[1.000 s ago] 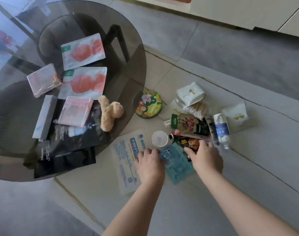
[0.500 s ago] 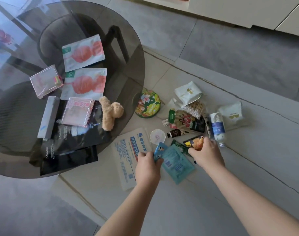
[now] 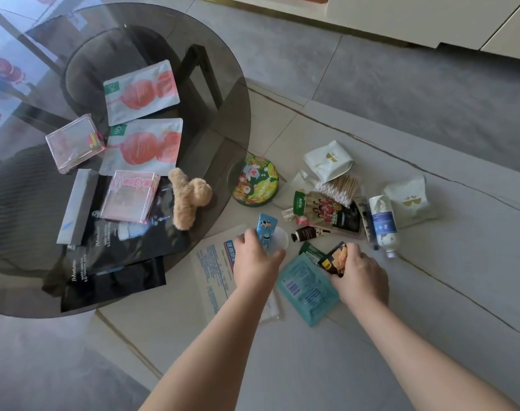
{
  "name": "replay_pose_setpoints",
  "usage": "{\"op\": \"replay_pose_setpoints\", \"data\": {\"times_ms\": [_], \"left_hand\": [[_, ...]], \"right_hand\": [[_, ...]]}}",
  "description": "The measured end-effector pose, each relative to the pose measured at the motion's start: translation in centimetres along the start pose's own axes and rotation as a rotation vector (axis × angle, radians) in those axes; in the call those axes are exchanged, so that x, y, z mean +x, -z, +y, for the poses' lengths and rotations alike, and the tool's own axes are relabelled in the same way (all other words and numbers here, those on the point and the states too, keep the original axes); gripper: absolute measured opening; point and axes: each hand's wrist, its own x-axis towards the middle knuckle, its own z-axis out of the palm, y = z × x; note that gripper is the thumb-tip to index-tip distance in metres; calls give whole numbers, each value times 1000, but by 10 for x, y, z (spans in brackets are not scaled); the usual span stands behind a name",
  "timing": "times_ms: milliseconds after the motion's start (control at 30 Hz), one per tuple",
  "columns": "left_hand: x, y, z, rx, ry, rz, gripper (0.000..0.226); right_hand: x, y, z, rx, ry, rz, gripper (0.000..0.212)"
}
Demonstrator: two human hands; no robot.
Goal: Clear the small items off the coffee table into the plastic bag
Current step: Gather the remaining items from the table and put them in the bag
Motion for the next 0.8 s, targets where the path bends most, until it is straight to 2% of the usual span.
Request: {"op": "replay_pose_setpoints", "data": {"times_ms": [200, 367, 633, 800], "left_hand": [[6, -8, -1, -139, 10, -35, 54], [6, -5, -4, -101, -24, 10, 53], [-38, 27, -8, -301, 163, -26, 42], [-81, 63, -14, -411, 250, -14, 39]], "right_hand": [[3, 1, 2, 35, -30, -2, 40], [0, 7, 5, 196, -130, -99, 41], [-24, 42, -6, 543, -162, -222, 44], [-52, 77, -34, 676, -111, -350, 39]]}}
